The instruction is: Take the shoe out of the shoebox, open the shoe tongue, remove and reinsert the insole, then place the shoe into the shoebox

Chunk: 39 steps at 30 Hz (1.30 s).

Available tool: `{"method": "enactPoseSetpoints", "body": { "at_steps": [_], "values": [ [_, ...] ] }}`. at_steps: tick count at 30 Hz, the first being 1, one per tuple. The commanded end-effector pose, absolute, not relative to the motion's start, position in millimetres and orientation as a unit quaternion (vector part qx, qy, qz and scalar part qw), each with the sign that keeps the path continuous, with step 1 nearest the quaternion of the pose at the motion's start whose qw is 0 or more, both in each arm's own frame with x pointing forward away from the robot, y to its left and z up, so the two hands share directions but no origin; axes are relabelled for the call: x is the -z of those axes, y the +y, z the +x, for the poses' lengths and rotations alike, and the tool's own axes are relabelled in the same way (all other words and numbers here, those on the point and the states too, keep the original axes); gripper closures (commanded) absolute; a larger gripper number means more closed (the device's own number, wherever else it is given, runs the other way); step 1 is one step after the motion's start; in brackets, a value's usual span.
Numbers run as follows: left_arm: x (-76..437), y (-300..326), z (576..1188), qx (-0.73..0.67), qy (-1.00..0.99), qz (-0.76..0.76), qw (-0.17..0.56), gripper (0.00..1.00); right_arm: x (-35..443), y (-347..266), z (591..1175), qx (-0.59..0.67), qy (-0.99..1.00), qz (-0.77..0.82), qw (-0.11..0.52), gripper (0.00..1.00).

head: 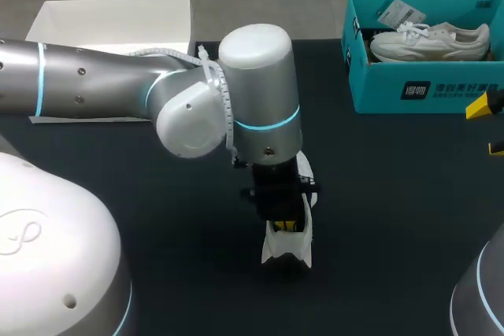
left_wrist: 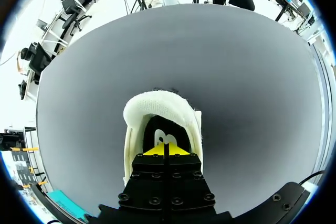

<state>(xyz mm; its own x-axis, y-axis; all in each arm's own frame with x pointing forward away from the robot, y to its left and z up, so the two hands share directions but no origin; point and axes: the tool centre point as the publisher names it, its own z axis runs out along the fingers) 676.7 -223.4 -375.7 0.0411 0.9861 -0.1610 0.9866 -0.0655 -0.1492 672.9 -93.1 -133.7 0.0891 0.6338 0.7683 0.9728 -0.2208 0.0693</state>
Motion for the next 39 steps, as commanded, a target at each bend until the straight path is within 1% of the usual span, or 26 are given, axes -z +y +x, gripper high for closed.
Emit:
{"method": "enactPoseSetpoints", "body": {
  "at_steps": [1,16,28,32,39],
  "values": [
    [388,-229,679,0.109,0.686,0.72,-0.002,1.0,134,-93,672,0.352,-0.575,-0.698,0.24,0.0],
    [407,-229,678,0.103,0.688,0.718,-0.013,1.0,134,-93,672,0.352,-0.575,-0.698,0.24,0.0],
    [361,-223,682,0.094,0.688,0.72,0.014,1.0,134,-93,672,0.352,-0.575,-0.698,0.24,0.0],
    [361,-229,674,0.103,0.678,0.728,0.008,1.0,134,-93,672,0.352,-0.575,-0.698,0.24,0.0],
    [379,-235,665,0.109,0.67,0.734,-0.002,1.0,134,-93,672,0.352,-0.575,-0.698,0.24,0.0]
  ]
}}
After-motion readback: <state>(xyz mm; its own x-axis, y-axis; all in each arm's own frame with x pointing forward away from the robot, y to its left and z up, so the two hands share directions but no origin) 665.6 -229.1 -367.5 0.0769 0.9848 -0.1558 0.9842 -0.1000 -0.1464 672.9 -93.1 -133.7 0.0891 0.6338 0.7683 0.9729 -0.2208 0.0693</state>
